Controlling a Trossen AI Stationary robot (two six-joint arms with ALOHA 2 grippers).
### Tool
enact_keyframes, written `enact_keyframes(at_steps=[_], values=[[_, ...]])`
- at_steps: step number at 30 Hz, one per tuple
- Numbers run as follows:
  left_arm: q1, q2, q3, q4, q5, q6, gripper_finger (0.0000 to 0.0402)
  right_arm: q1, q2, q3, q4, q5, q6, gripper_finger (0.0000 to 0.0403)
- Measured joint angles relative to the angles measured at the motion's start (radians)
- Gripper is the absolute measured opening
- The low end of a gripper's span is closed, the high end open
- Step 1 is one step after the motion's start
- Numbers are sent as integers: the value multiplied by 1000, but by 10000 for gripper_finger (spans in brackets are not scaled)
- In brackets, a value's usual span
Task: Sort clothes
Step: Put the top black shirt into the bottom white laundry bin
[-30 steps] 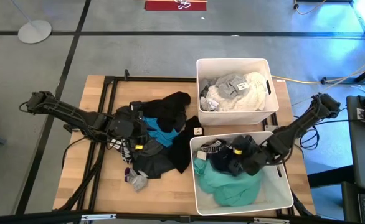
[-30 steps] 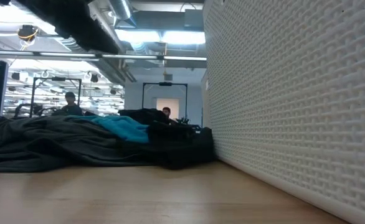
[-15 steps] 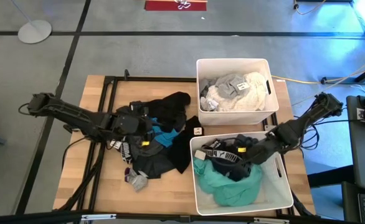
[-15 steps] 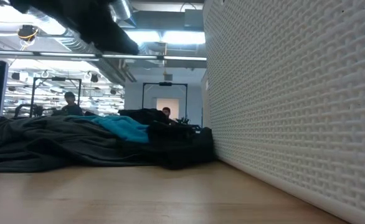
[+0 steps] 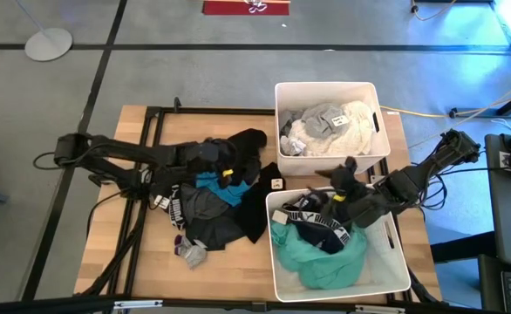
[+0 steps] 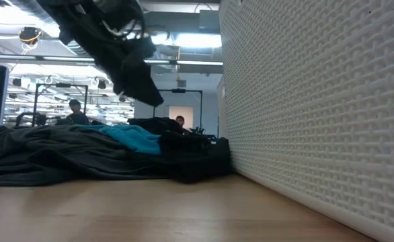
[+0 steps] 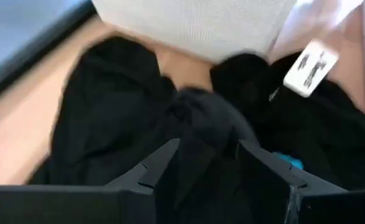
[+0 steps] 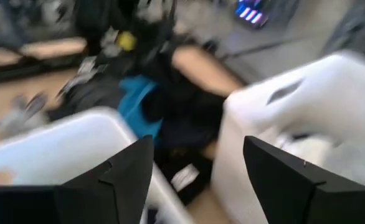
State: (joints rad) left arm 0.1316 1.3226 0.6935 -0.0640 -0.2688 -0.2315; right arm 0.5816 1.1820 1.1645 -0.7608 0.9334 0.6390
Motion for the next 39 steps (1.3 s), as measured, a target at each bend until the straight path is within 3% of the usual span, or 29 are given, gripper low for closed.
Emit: enact_keyframes(at_steps=[7, 15, 18, 24, 31, 39], values=[[51, 95, 17, -21, 55, 56, 148, 0, 8, 0, 62, 211, -45, 250], [71, 196, 17, 43, 59, 134, 143, 0, 65, -1, 65, 236, -43, 250], [75, 217, 17, 68, 57, 137, 113, 0, 96, -1, 75, 235, -43, 250], [70, 225, 17, 103, 56, 166, 13, 0, 160, -1, 80, 235, -49, 250], [27, 152, 16, 117, 52, 186, 8, 0, 198, -1, 87, 246, -75, 250], [-50, -63, 16, 81, 52, 212, 6, -35, 197, 0, 134, 241, -76, 250]])
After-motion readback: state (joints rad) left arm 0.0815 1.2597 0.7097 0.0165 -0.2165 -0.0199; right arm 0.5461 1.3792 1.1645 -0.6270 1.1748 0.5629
